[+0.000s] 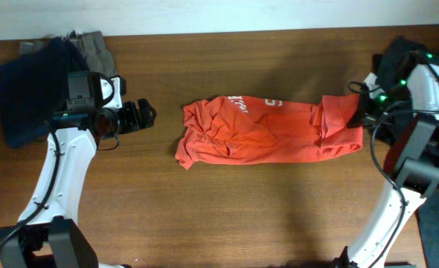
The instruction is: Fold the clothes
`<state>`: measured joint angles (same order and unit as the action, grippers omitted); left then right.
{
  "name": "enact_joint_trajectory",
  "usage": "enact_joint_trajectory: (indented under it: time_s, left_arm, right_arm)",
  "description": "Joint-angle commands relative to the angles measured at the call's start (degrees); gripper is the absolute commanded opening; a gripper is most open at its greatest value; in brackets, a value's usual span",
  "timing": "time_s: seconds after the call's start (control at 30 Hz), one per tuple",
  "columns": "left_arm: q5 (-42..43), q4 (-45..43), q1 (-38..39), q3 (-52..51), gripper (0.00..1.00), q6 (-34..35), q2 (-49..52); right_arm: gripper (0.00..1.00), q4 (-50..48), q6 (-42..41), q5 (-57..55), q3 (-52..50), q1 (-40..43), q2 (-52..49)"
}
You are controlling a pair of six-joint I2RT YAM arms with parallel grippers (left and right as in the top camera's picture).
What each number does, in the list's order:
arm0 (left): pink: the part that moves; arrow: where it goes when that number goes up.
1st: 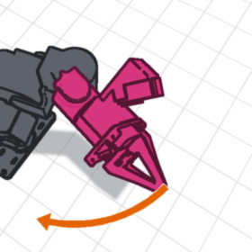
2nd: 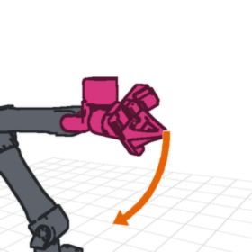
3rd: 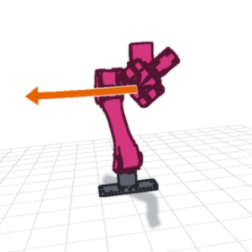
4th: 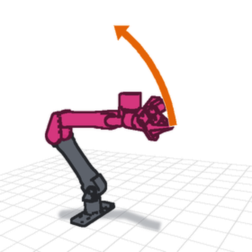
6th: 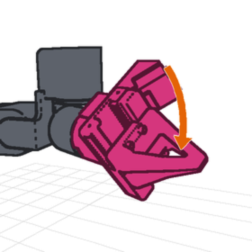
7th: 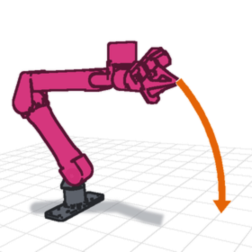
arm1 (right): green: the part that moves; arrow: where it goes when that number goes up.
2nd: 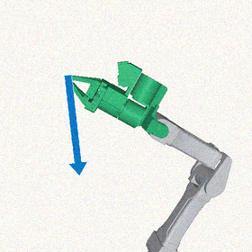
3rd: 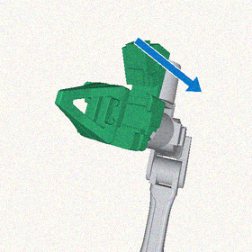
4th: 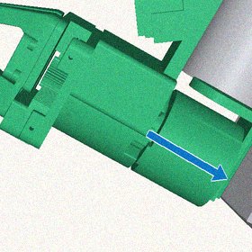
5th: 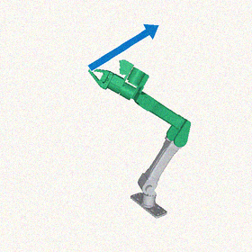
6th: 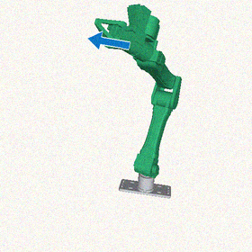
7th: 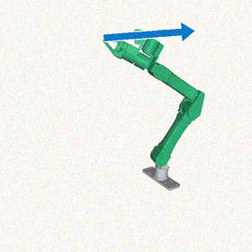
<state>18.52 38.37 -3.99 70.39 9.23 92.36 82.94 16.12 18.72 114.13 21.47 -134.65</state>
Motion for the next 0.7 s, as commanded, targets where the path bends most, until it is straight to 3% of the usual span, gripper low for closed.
enact_joint_trajectory:
  time_s: [0.0, 0.13, 0.43, 0.67]
  left_arm:
    - [-0.35, -0.17, 0.13, -0.07, 0.99, 0.31, -0.46]
    - [-0.35, -0.13, 0.13, -0.07, 0.99, 0.31, -0.46]
    - [-0.35, -0.13, 0.13, -0.07, 0.99, 0.31, -0.46]
    - [-0.35, -0.17, 0.13, -0.07, 0.99, 0.31, -0.46]
  right_arm:
    - [0.04, 0.24, -3.63, -11.17, 0.57, -6.51, 2.45]
    - [0.04, 0.63, -9.75, -24.79, 0.55, -13.99, 2.45]
    - [0.04, 2.93, -17.73, -39.3, 0.66, -26.14, 2.49]
    - [0.04, 6.58, -19.87, -40.37, 4.44, -28.72, 2.51]
